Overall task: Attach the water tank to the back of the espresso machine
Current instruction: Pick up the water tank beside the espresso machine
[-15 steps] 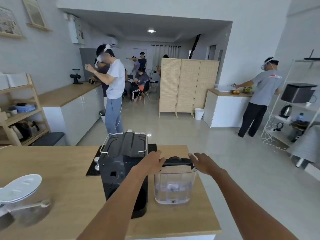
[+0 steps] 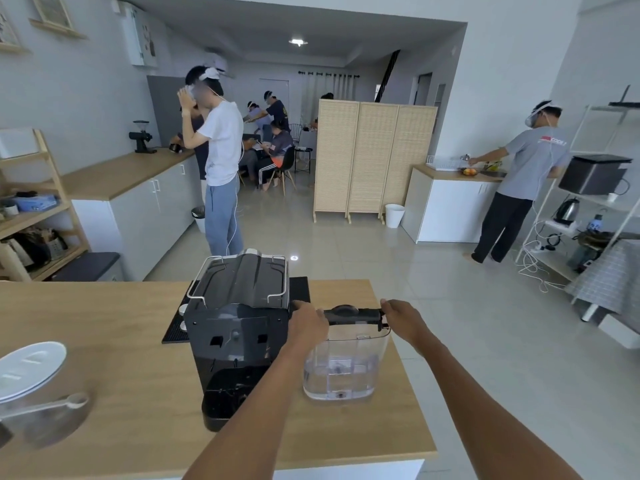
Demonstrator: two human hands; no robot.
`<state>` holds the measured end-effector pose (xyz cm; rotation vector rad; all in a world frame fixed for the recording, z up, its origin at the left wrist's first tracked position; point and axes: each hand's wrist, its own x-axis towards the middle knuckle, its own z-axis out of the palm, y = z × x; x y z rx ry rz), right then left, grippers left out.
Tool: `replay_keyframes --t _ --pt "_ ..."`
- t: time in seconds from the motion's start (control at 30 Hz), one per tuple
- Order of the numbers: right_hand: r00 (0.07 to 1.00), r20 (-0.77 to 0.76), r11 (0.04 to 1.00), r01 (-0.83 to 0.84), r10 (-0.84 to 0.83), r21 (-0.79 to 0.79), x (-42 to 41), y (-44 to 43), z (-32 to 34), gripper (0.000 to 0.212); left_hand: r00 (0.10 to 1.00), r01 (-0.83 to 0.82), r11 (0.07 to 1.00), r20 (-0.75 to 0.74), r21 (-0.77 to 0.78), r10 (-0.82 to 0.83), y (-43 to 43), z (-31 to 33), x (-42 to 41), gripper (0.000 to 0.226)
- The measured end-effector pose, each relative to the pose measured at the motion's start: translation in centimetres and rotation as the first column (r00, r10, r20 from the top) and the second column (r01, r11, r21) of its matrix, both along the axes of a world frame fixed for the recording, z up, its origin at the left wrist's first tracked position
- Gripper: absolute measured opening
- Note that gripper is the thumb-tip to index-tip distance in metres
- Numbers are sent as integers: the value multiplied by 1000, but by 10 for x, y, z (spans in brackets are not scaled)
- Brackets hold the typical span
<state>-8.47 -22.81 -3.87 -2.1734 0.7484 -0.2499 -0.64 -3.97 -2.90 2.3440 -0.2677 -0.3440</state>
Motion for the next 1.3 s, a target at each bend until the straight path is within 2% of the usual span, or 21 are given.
replay_keyframes --t 0.13,0.23,0.33,0.4,0.53,0.63,0.87,1.03,1.2,1.3 --pt "989 110 986 84 -100 145 -2 -7 -8 35 989 -108 983 82 -149 121 5 -4 0 27" --pt "970 160 959 139 -182 249 -7 -7 -11 42 973 -167 968 130 -185 192 7 -6 -3 15" --pt "951 209 940 157 -226 302 -6 -11 -16 43 962 -194 968 165 -160 220 5 -7 -3 30" --pt "947 220 942 166 -234 290 -3 -12 -17 40 964 -180 975 176 -127 201 5 -7 -5 24" --pt "961 215 984 160 -174 80 2 -7 -11 30 963 -115 992 239 -54 125 6 -9 -6 11" --pt "957 239 983 176 -162 -41 1 -6 -7 29 948 -89 996 305 -24 92 7 -10 -6 28" --pt "925 351 981 181 -144 -76 -3 -12 -11 23 886 0 996 461 85 -39 13 -11 -3 54" --pt "893 431 984 167 -127 -55 -13 -16 -14 15 890 59 997 456 -52 -29 20 -19 1 54" --pt "899 425 995 100 -102 28 -21 -21 -13 17 906 114 975 424 -191 -23 30 -20 -4 32" --pt "895 438 996 68 -88 61 -25 -20 -11 17 909 132 969 416 -210 -34 29 -22 -2 39"
